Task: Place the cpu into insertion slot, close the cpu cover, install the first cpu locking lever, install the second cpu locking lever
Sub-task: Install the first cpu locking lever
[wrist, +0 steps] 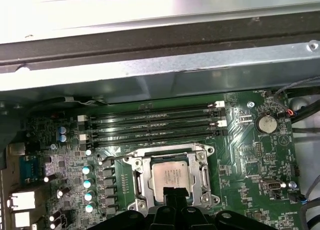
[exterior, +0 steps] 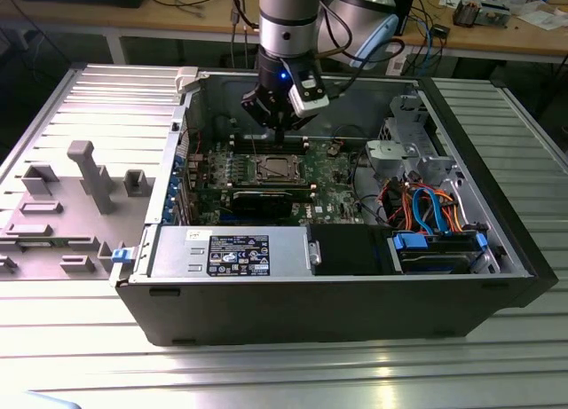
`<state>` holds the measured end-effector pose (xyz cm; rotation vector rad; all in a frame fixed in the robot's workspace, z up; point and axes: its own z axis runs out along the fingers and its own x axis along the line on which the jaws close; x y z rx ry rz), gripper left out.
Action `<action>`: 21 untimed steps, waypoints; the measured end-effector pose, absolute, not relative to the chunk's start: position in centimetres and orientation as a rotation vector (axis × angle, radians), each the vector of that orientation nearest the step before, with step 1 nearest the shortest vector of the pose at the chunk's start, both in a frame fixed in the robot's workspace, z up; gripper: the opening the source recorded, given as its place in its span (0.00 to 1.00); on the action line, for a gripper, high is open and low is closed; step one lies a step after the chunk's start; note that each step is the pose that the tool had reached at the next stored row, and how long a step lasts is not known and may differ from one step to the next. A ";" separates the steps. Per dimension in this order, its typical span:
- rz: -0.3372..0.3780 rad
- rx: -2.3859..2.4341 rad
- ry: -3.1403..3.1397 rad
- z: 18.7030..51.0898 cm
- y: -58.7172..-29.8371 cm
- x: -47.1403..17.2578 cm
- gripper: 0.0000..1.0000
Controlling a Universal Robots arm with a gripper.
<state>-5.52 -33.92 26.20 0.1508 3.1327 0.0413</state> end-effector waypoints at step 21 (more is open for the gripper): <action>0.045 0.040 3.136 26.2 -34.0 -9.1 0.11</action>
